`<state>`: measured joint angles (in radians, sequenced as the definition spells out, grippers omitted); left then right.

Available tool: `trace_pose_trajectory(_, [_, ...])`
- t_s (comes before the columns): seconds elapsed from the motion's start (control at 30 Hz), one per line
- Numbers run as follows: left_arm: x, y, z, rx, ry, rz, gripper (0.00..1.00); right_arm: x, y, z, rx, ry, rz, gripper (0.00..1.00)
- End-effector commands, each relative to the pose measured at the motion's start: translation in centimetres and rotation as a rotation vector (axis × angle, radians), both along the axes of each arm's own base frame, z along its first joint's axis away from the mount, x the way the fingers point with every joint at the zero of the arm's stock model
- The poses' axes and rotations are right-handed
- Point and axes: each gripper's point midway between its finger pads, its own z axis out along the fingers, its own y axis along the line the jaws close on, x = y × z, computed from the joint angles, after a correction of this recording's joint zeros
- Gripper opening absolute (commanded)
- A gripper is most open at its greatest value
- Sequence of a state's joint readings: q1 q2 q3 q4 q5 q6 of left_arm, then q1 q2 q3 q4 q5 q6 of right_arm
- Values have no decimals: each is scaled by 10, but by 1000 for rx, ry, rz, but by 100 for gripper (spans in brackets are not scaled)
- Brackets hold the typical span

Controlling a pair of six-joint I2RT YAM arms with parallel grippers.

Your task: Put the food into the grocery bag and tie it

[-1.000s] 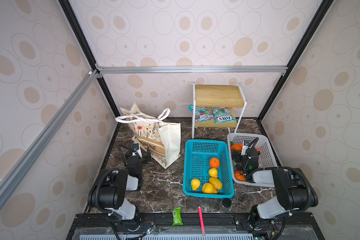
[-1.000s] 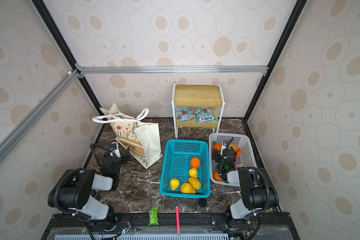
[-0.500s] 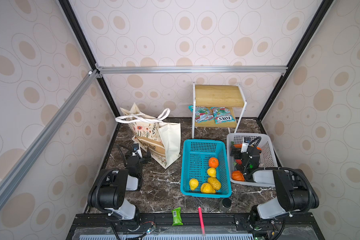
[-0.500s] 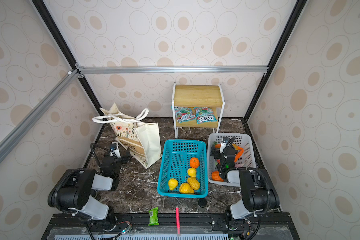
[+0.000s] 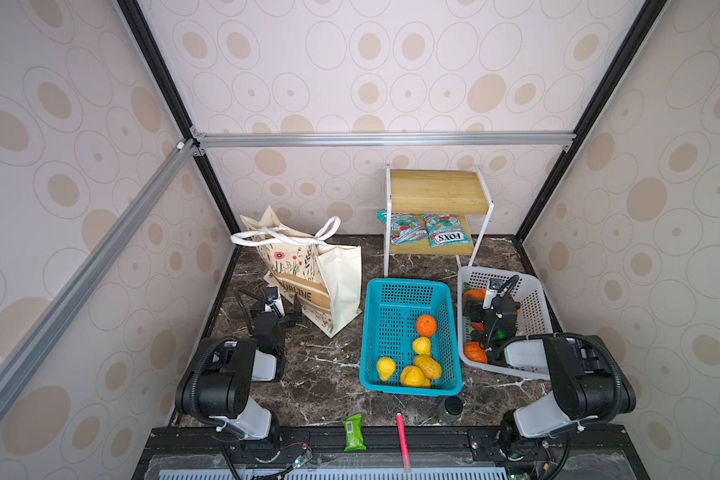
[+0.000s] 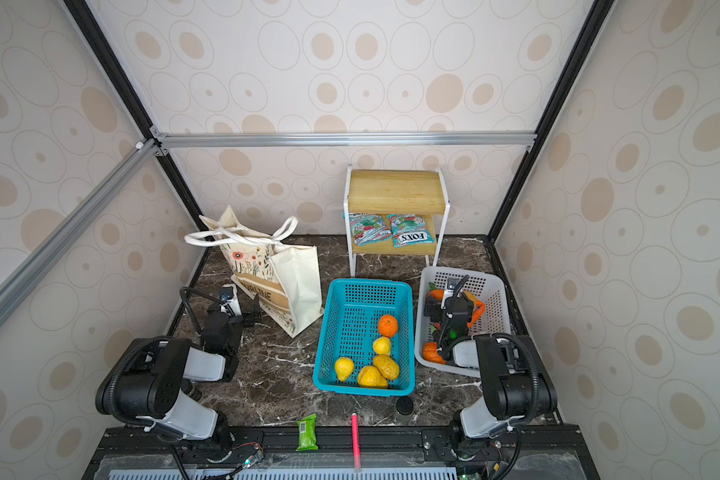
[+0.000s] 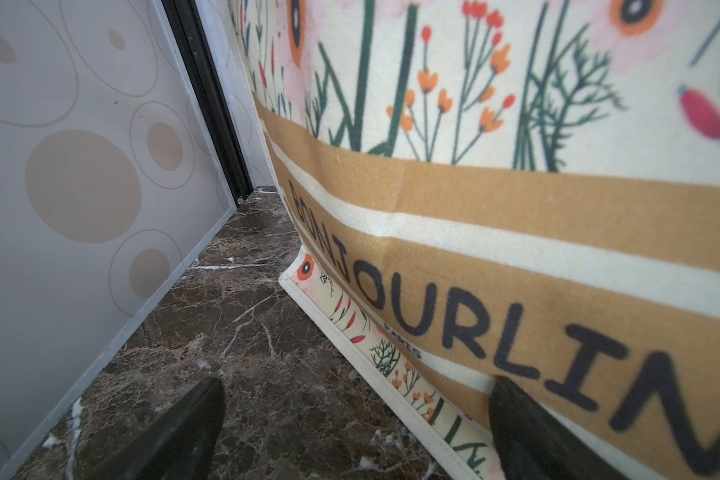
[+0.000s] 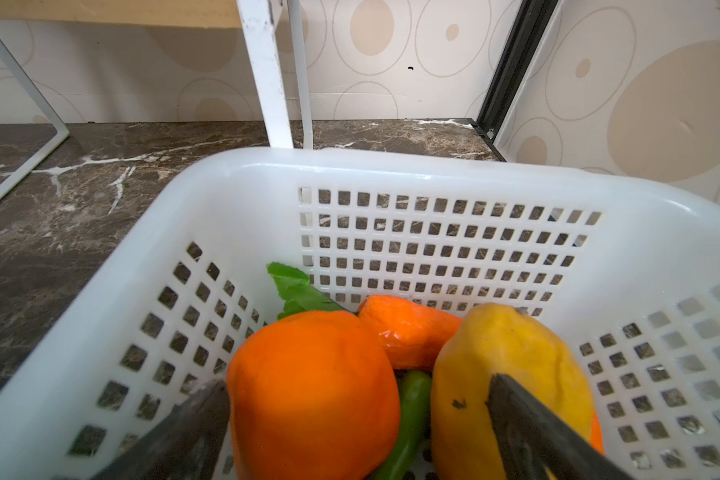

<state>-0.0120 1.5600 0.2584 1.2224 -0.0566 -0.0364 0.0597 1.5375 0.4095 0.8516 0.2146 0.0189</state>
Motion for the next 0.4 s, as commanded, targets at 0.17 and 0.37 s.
trace_pose_trajectory(0.17, [4, -3, 11, 17, -42, -22, 99, -3, 0, -7, -3, 32, -5, 100])
trace_pose_trajectory(0.37, [1, -3, 11, 16, -47, -23, 99, -3, 1, -7, -3, 32, -3, 100])
